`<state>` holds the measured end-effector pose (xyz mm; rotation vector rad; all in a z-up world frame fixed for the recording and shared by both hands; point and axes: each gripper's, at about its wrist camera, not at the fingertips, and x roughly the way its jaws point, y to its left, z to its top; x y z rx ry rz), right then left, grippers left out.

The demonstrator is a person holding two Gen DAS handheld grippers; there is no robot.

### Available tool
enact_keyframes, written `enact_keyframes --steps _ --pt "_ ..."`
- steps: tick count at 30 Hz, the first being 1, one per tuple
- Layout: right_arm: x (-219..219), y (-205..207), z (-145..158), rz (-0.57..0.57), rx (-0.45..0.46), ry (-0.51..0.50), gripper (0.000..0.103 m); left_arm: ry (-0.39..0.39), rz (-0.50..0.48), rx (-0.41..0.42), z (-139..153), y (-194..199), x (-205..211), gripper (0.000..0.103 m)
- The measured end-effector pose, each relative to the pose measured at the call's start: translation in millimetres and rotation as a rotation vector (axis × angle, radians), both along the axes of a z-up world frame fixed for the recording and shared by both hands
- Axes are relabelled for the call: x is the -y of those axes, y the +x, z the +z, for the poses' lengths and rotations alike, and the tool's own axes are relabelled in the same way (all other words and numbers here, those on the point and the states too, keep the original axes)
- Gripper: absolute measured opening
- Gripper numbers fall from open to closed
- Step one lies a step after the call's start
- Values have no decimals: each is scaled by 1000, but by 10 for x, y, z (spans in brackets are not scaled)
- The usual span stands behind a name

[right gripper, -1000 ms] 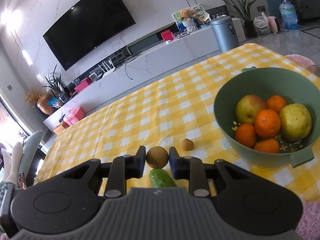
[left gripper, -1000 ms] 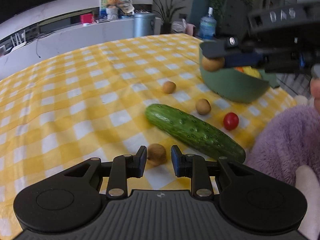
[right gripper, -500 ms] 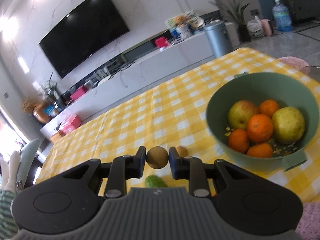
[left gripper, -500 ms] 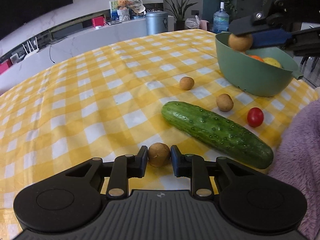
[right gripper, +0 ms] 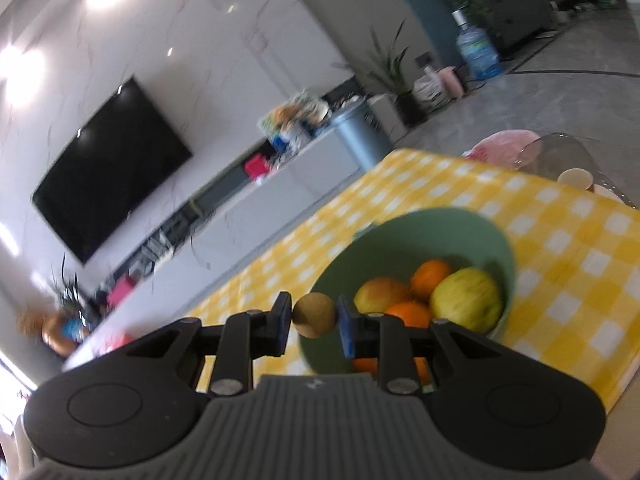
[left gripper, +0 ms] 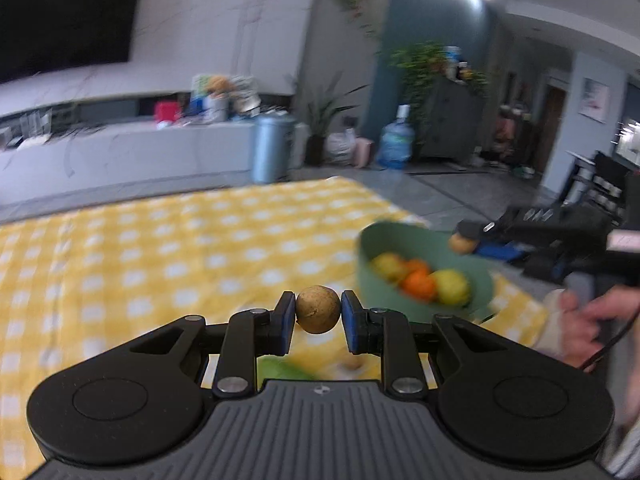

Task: Organize fruits
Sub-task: 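Carry both held kiwis over the green colander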

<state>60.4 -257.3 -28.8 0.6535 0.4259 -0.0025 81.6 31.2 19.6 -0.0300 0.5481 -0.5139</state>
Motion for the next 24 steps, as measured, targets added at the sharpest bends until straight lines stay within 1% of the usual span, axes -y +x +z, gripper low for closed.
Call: enact_keyframes --steps 2,5,8,10,12,14,17,20,22,24 --pt "103 -40 -17 -31 21 15 21 -9 -43 25 98 41 149 27" --pt "190 -43 -64 -54 15 30 21 -25 -90 12 127 166 392 27" --pt "206 39 -150 -24 -22 57 21 -22 -111 -10 72 299 619 27" --pt "210 91 -212 -23 -47 70 21 -21 -120 -25 14 361 743 27" --pt "237 102 -247 -44 -74 78 21 -23 -127 -40 -39 412 837 27" --pt "303 93 -267 -82 -85 98 22 -22 -135 -50 -88 426 891 27" --pt "363 77 -300 -139 -118 104 23 -19 -145 -59 -154 441 968 27" --pt "385 87 -349 -160 -151 134 36 -24 -117 -55 -206 441 988 27" --pt "368 87 -334 -162 -149 121 37 -40 -113 -64 -223 464 990 27" --pt "357 69 -320 -168 -137 110 40 -55 -117 -91 -242 516 1007 27"
